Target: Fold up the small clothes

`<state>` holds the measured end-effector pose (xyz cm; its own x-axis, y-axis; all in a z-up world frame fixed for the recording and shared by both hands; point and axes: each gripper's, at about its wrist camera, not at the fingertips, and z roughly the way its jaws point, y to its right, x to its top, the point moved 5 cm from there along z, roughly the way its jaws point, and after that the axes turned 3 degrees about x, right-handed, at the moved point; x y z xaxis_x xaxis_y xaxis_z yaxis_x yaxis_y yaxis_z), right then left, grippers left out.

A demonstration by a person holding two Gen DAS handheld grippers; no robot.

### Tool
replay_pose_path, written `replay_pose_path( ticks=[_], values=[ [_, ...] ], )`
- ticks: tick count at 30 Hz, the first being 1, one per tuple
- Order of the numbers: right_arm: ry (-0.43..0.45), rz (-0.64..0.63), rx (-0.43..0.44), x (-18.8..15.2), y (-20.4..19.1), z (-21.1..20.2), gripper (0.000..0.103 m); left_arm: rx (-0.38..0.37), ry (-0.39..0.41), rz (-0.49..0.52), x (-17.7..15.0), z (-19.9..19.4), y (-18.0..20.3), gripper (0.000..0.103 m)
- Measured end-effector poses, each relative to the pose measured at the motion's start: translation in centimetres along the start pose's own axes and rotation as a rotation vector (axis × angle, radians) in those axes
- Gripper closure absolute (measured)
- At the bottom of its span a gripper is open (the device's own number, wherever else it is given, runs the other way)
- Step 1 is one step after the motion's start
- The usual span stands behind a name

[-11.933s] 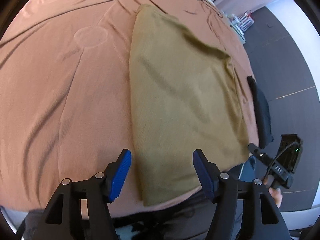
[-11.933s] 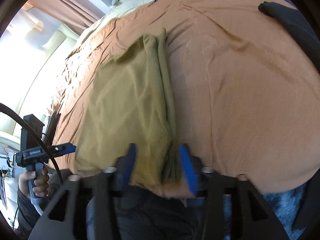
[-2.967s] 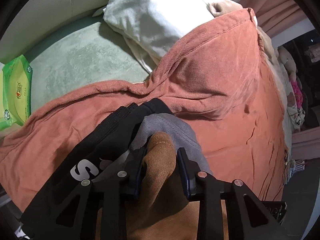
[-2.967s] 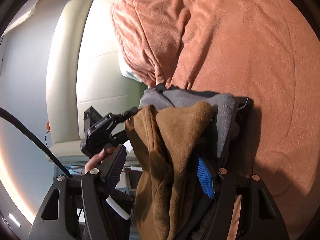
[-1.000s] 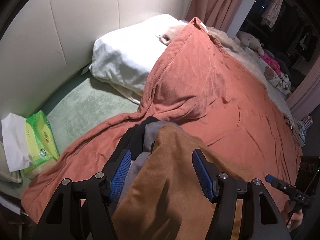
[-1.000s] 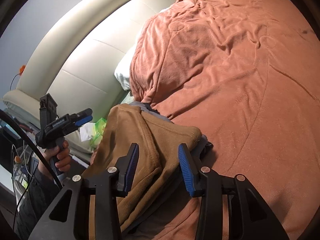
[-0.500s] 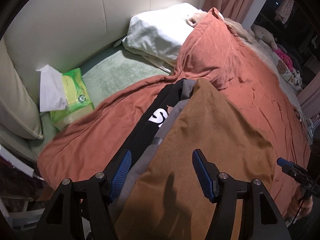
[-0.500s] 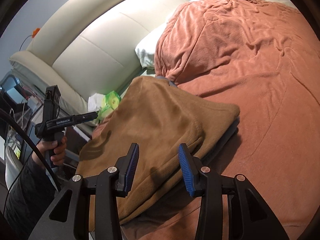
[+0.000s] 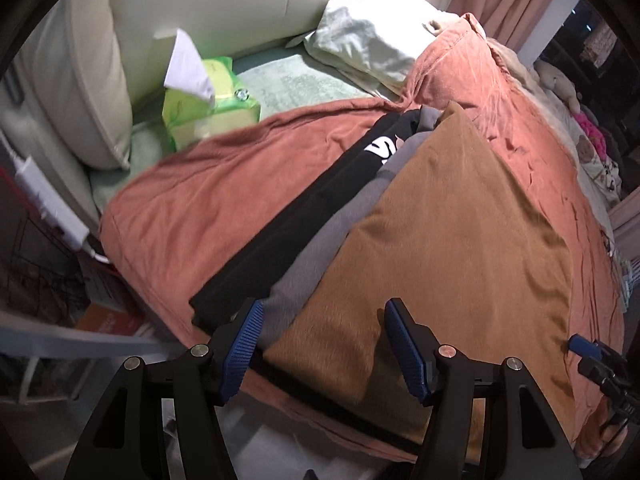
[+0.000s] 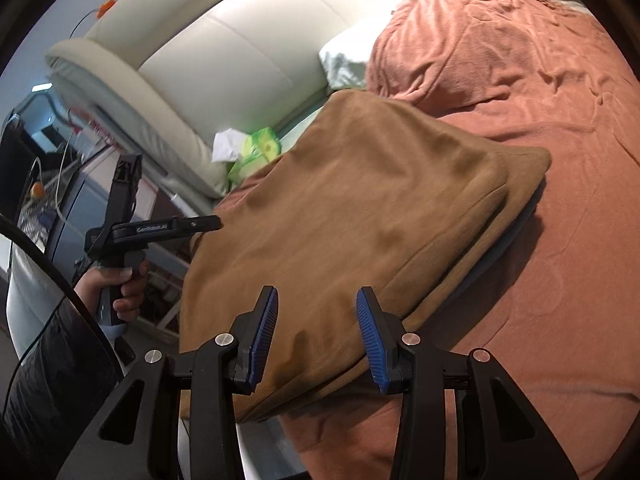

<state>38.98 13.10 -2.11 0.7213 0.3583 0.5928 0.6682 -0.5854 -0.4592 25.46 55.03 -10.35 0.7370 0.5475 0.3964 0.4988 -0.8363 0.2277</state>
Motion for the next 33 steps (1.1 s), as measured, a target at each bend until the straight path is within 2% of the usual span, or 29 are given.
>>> replay_pose_path(
  ticks=[2,4,6,7,8,9,11,14,17,21,23,24,27,33],
  values=[
    [-0.001,-0.015,-0.007,-0.6,-1.0,0.1,0.064,-0.021,0.011,-0.017,-0.6,-0.2,-0.2,0.039],
    [-0.001,-0.036,-0.02,-1.2,-2.0,0.3,0.064,-0.039,0.019,-0.027,-1.0,-0.4,-0.3,0.044],
    [-0.011,-0.05,-0.026,-1.8,-2.8,0.5,0.064,-0.062,0.011,-0.041,-1.4,-0.4,-0.4,0.062],
    [-0.013,-0.054,-0.032,-1.9,-2.9,0.6,0.064,-0.071,0.007,-0.048,-1.6,-0.4,-0.5,0.066],
    [-0.015,-0.058,-0.04,-2.1,-3.1,0.7,0.064,-0.084,0.005,-0.05,-1.6,-0.5,-0.5,0.077],
    [-0.016,-0.059,-0.045,-2.2,-3.3,0.8,0.064,-0.098,0.009,-0.054,-1.8,-0.6,-0.6,0.083],
    [-0.019,-0.054,-0.055,-2.2,-3.5,1.0,0.064,-0.107,0.018,-0.057,-1.9,-1.0,-0.7,0.093],
    [-0.018,-0.05,-0.064,-2.3,-4.1,1.1,0.064,-0.107,0.05,-0.062,-1.4,-1.9,-0.7,0.095],
    [-0.015,-0.063,-0.065,-2.3,-5.3,1.2,0.064,-0.089,0.079,-0.074,-0.8,-2.8,-1.1,0.095],
    [-0.041,-0.096,-0.109,-3.5,-5.9,2.1,0.064,-0.06,0.025,-0.097,-1.4,-1.2,-1.8,0.095],
    [-0.067,-0.118,-0.146,-4.4,-5.9,2.9,0.064,-0.062,0.029,-0.106,-1.7,-0.8,-1.9,0.093],
    [-0.078,-0.126,-0.164,-4.9,-5.8,3.2,0.064,-0.054,0.026,-0.104,-1.9,-0.7,-1.9,0.085],
    [-0.099,-0.125,-0.198,-6.0,-5.4,3.7,0.064,-0.037,0.019,-0.117,-2.1,-0.8,-2.3,0.072],
    [-0.102,-0.071,-0.193,-5.9,-5.4,3.2,0.064,-0.02,0.046,-0.097,-2.2,-2.9,-1.9,0.056]
  ],
)
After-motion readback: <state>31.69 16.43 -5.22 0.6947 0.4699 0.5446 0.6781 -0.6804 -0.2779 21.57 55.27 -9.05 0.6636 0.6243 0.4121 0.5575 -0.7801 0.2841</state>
